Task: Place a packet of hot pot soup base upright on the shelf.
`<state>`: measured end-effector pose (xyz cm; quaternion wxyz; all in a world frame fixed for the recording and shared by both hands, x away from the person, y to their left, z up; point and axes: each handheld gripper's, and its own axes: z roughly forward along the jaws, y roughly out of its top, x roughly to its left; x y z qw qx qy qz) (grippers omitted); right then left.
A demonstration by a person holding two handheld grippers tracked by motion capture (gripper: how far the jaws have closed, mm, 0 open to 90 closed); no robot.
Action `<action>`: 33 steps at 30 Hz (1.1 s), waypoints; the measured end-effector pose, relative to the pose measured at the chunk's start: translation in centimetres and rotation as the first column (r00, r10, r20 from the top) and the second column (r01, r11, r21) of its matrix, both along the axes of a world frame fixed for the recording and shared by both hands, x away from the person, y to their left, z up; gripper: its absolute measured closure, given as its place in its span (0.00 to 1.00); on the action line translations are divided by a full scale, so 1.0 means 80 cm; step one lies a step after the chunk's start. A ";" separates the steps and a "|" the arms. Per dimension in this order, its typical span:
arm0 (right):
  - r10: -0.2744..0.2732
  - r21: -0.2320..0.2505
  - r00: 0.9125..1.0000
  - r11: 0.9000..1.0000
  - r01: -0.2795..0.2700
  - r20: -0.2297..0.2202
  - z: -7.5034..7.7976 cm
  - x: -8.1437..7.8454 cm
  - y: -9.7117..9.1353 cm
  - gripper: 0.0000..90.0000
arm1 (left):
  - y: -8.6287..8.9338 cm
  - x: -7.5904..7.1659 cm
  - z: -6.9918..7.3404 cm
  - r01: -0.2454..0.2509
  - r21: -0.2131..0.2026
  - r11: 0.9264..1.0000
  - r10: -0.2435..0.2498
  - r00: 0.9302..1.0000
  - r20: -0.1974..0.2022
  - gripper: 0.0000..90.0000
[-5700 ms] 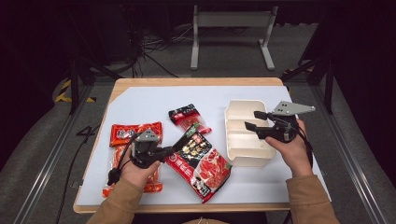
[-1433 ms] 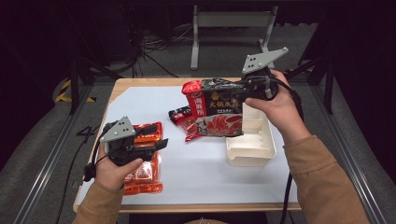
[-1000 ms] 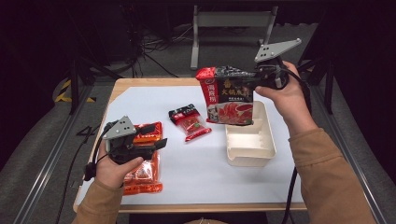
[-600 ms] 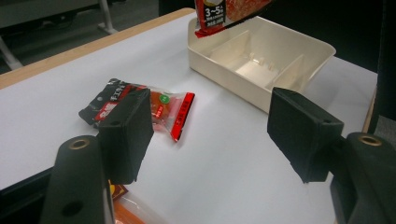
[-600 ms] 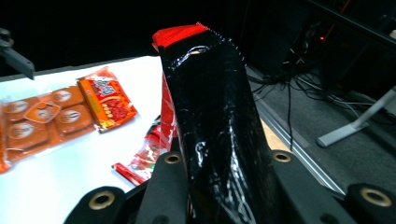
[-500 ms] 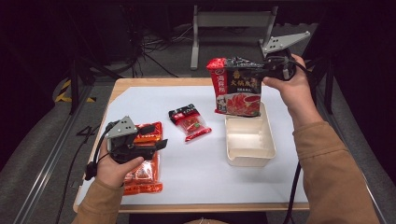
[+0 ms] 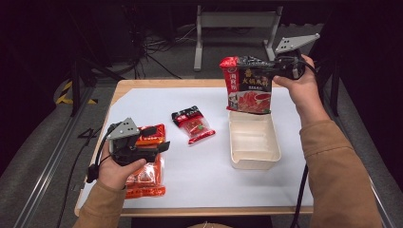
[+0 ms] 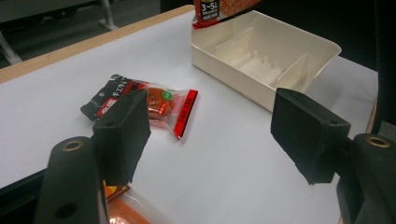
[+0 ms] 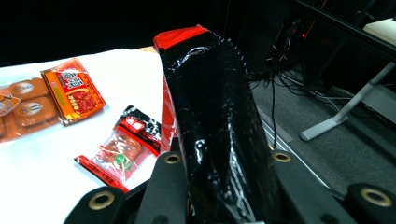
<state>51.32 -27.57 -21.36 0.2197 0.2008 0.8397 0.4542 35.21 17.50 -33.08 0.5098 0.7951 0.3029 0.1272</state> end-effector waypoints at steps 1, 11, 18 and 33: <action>0.005 -0.001 1.000 1.000 -0.005 0.003 -0.002 0.002 -0.002 0.86 | 0.000 0.000 -0.001 0.001 -0.001 1.000 -0.001 1.000 -0.010 0.32; 0.016 0.001 1.000 1.000 -0.016 -0.006 -0.021 0.013 -0.008 0.86 | 0.001 0.003 -0.003 0.000 0.004 1.000 0.000 1.000 -0.020 0.32; 0.024 -0.002 1.000 1.000 -0.024 -0.017 -0.033 0.019 -0.005 0.86 | 0.003 0.004 -0.004 -0.011 -0.015 1.000 0.011 1.000 -0.015 0.31; 0.017 0.001 0.999 1.000 -0.017 -0.032 -0.051 0.023 -0.009 0.85 | 0.005 0.005 -0.006 -0.016 -0.014 1.000 0.016 1.000 -0.021 0.31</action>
